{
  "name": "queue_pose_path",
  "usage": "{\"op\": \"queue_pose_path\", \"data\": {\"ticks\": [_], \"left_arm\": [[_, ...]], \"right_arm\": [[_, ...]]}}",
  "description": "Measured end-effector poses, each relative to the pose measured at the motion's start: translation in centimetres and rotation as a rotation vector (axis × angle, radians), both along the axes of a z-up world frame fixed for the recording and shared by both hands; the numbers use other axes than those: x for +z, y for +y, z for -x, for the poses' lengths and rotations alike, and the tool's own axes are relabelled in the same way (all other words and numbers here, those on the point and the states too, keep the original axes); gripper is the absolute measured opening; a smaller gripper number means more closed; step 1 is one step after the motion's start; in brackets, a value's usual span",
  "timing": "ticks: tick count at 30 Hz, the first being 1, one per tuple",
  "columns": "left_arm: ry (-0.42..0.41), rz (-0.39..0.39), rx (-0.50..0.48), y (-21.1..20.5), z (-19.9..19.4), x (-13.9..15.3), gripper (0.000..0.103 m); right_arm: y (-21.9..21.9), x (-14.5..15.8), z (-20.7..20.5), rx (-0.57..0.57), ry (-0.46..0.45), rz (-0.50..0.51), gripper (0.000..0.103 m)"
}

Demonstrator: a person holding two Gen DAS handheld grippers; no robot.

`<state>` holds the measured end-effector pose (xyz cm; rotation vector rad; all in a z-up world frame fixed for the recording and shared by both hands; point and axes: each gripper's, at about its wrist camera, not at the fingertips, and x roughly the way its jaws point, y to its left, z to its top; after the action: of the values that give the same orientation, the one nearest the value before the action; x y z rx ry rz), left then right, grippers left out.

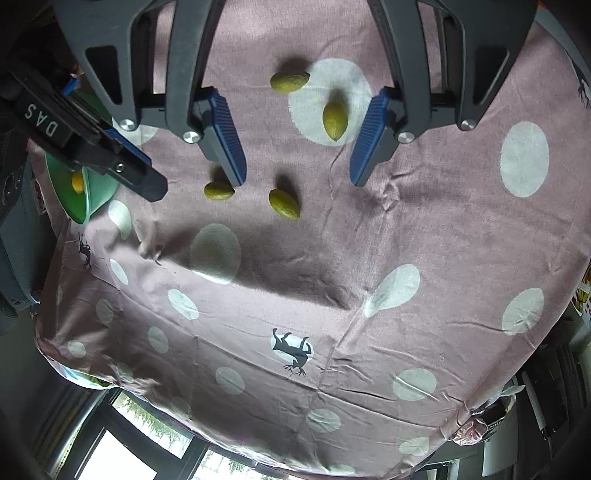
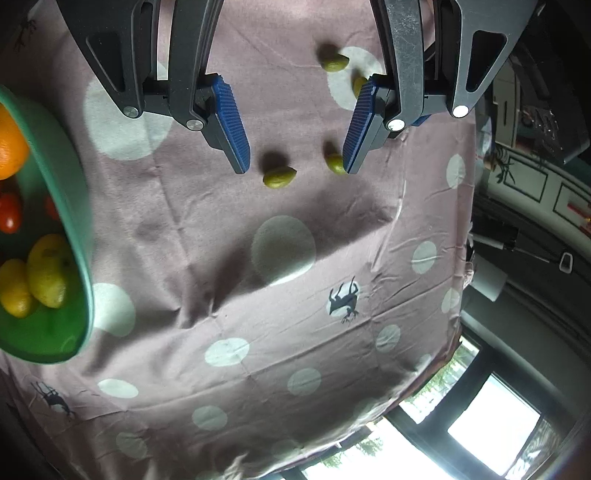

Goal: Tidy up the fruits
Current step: 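Close the right tool on a small green fruit while the left tool grasps another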

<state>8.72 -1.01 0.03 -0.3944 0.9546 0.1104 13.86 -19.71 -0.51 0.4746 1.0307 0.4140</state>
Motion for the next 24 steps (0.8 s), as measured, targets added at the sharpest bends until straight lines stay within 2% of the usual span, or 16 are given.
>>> {"op": "queue_pose_path", "data": {"ticks": [7,12,20,24], "left_arm": [[0.026,0.088,-0.004,0.6,-2.4,-1.7,0.043],[0.068,0.127,0.020,0.8,-3.9,-3.0,0.036],[0.097,0.210,0.049,1.7,-5.3,-4.4,0.034],[0.090,0.190,0.063,1.5,-5.5,-4.5,0.031]], "right_arm": [[1.3,-2.5,-2.4,0.003,0.085,-0.052,0.036],[2.3,-3.7,-3.3,-0.015,0.121,-0.016,0.035],[2.3,-4.7,-4.3,-0.053,0.162,-0.006,0.031],[2.6,-4.7,-4.5,-0.069,0.145,0.016,0.026]]}}
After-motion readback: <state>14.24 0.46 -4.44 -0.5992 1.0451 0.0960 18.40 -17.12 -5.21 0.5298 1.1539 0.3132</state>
